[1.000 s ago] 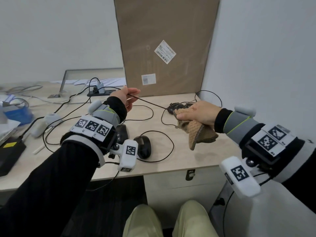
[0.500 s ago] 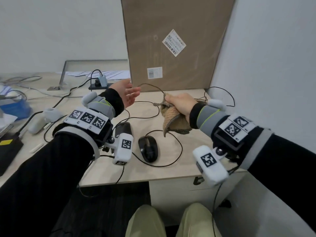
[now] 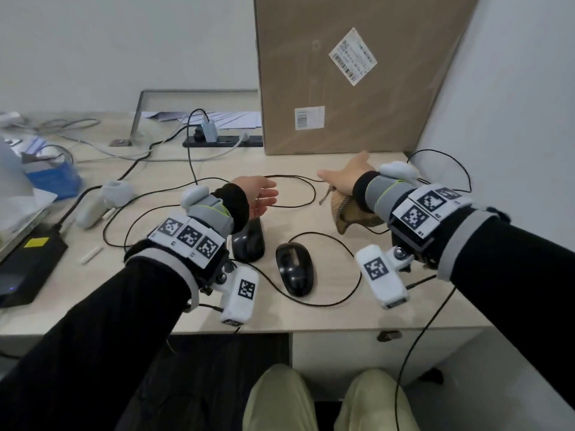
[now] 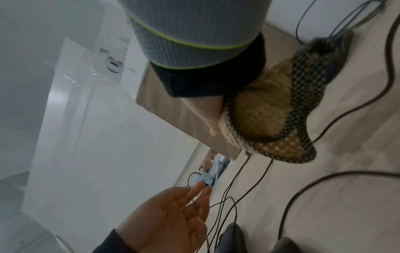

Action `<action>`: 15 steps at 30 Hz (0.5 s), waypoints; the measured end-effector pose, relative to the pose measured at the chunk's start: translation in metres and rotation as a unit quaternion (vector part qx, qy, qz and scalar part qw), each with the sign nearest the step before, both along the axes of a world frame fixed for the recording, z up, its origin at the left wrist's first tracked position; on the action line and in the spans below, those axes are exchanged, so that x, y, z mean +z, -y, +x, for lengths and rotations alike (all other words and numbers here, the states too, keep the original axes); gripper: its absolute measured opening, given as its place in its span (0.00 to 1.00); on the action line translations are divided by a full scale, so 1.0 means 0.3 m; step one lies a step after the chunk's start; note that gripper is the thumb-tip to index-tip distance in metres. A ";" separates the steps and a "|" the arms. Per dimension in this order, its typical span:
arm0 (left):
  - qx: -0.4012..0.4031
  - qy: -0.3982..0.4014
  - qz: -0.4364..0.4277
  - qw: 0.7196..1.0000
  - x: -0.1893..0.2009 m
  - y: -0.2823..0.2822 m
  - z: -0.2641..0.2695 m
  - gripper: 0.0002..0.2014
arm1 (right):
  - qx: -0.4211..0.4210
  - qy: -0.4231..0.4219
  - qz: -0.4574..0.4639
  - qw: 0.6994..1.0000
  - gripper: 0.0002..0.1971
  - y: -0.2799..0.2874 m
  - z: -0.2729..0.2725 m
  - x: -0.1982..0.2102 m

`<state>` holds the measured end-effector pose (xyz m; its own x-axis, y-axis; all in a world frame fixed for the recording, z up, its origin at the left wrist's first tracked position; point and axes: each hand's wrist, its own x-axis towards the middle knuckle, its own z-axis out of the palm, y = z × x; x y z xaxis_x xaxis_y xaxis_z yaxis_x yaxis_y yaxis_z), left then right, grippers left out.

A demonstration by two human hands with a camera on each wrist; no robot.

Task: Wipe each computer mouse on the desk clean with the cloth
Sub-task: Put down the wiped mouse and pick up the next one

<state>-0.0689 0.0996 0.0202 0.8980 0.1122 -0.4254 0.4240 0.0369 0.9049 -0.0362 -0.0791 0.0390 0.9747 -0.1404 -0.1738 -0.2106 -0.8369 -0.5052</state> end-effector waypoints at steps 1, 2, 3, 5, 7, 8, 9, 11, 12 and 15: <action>-0.001 0.002 0.008 1.000 0.002 0.002 -0.007 0.10 | -0.024 0.036 0.037 0.998 0.45 0.023 -0.013 0.009; 0.002 0.006 0.017 1.000 0.004 0.004 -0.015 0.11 | -0.024 0.075 0.055 0.995 0.41 0.045 -0.029 0.018; 0.003 0.008 0.030 1.000 0.003 0.004 -0.021 0.11 | -0.009 0.094 0.049 0.994 0.34 0.061 -0.049 0.026; 0.006 0.010 0.065 0.998 0.000 0.002 -0.037 0.11 | 0.068 0.070 -0.013 0.995 0.25 0.082 -0.100 0.036; 0.000 0.008 0.113 0.994 -0.004 -0.010 -0.043 0.11 | 0.163 0.016 -0.087 0.983 0.24 0.071 -0.170 0.043; -0.006 0.004 0.143 0.990 -0.001 -0.015 -0.057 0.11 | 0.204 -0.002 -0.113 0.972 0.25 0.059 -0.212 0.036; -0.018 0.000 0.180 0.984 -0.002 -0.023 -0.065 0.08 | 0.236 -0.017 -0.132 0.963 0.28 0.045 -0.250 0.022; -0.057 0.008 0.257 0.965 -0.005 -0.038 -0.090 0.10 | 0.280 -0.034 -0.149 0.948 0.34 0.013 -0.312 -0.017; -0.079 0.011 0.298 0.951 -0.011 -0.045 -0.100 0.16 | 0.298 -0.044 -0.155 0.941 0.37 -0.003 -0.332 -0.039; -0.144 0.000 0.391 0.909 -0.037 -0.056 -0.132 0.22 | 0.344 -0.075 -0.189 0.917 0.41 -0.041 -0.366 -0.096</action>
<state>-0.1084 0.1166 0.0092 0.9381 0.1411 -0.3163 0.3143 -0.7304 0.6064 -0.1460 -0.0669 0.0103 0.8248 0.4201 -0.3785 0.3891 -0.9073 -0.1593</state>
